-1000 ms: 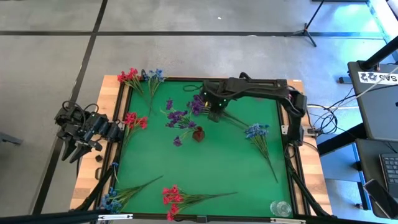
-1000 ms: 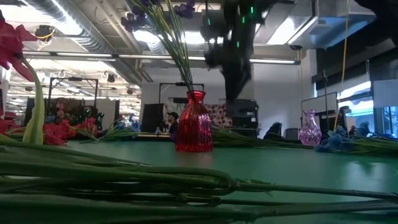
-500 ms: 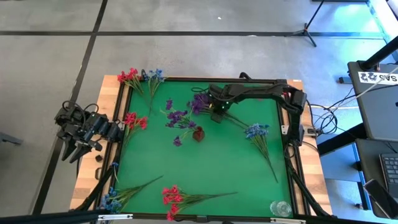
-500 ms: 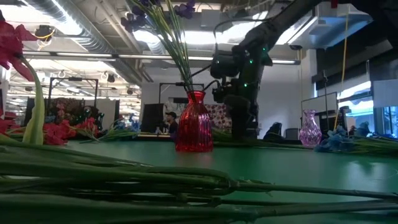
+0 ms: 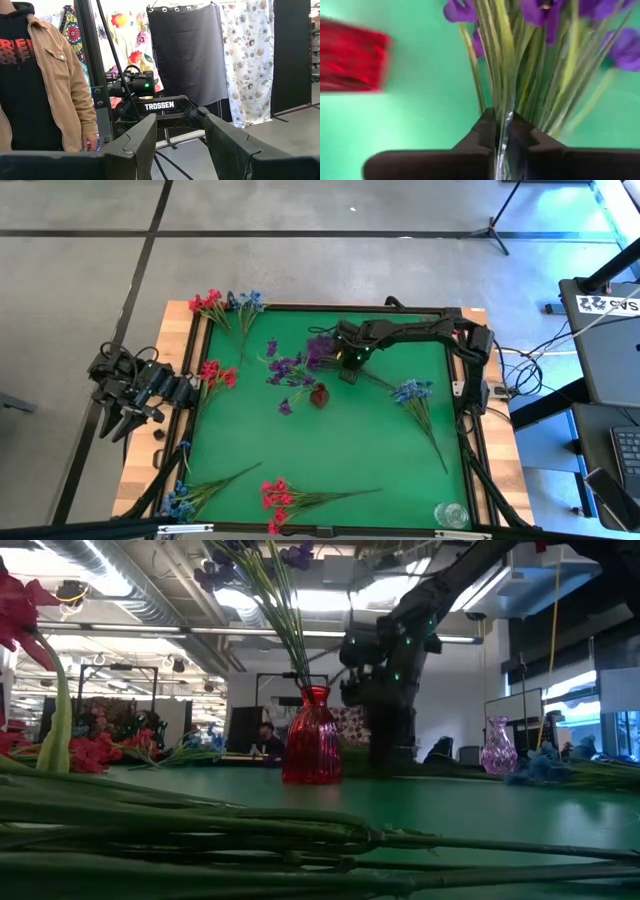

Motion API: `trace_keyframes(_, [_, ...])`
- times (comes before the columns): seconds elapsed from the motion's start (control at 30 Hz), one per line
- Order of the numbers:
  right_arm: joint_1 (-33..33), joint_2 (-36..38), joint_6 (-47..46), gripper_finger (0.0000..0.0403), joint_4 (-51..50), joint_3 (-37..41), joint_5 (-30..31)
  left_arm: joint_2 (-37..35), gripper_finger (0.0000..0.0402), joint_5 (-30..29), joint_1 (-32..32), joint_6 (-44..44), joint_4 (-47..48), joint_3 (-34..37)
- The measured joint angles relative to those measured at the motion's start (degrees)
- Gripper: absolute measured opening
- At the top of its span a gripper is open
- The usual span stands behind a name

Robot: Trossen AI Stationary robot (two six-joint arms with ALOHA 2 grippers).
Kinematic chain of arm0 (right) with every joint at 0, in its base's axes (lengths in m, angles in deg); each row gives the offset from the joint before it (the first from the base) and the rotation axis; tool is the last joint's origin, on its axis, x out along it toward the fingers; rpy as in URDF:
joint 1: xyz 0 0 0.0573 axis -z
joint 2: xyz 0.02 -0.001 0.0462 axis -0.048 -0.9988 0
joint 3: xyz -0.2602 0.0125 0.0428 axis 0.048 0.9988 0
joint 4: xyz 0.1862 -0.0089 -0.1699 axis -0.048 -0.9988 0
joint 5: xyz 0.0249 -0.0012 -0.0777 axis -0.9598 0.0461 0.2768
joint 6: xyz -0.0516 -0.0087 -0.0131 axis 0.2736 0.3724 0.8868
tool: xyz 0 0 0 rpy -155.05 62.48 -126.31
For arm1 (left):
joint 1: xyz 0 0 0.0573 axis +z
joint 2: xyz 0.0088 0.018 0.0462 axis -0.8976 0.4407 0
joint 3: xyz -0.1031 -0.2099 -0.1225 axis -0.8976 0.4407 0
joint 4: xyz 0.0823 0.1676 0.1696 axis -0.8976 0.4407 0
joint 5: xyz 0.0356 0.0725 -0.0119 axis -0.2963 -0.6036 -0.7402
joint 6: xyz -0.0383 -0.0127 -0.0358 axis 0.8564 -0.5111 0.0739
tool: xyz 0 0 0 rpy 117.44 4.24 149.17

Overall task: Sort flowers into vase by color
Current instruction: Put the left violet flowers into the red vase

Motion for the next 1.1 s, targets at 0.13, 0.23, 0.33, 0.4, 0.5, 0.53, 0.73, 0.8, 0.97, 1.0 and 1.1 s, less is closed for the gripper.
trace_keyframes(0.13, [0.5,4.4,-0.6,0.0031,-3.8,-3.5,1.7,0.0,0.0161,0.0,0.0,0.0,0.0,0.0])
trace_keyframes(0.23, [2.2,8.8,-0.6,0.0030,-6.8,-7.1,2.8,0.0,0.0161,0.0,0.0,0.0,0.0,0.0])
trace_keyframes(0.33, [4.5,12.7,-3.3,0.0017,-10.2,-10.9,-0.2,0.0,0.0161,0.0,0.0,0.0,0.0,0.0])
trace_keyframes(0.4, [7.0,14.2,-6.3,0.0013,-13.3,-13.0,-4.6,0.0,0.0161,0.0,0.0,0.0,0.0,0.0])
trace_keyframes(0.5, [11.7,14.9,-9.8,0.0019,-17.5,-14.0,-12.3,0.0,0.0161,0.0,0.0,0.0,0.0,0.0])
trace_keyframes(0.53, [13.3,14.9,-10.7,0.0023,-19.1,-14.0,-13.9,0.0,0.0161,0.0,0.0,0.0,0.0,0.0])
trace_keyframes(0.73, [18.5,14.9,-12.2,0.0034,-21.8,-11.5,-20.8,0.0,0.0161,0.0,0.0,0.0,0.0,0.0])
trace_keyframes(0.8, [18.5,14.9,-12.3,0.0034,-21.1,-9.6,-19.2,0.0,0.0161,0.0,0.0,0.0,0.0,0.0])
trace_keyframes(0.97, [17.2,14.9,-15.4,0.0044,-14.7,-2.3,-14.3,0.0,0.0161,0.0,0.0,0.0,0.0,0.0])
trace_keyframes(1.0, [16.5,14.9,-15.8,0.0051,-12.9,-0.8,-13.1,0.0,0.0161,0.0,0.0,0.0,0.0,0.0])
trace_keyframes(1.1, [14.1,14.9,-16.9,0.0085,-10.3,3.4,-12.1,0.0,0.0161,0.0,0.0,0.0,0.0,0.0])
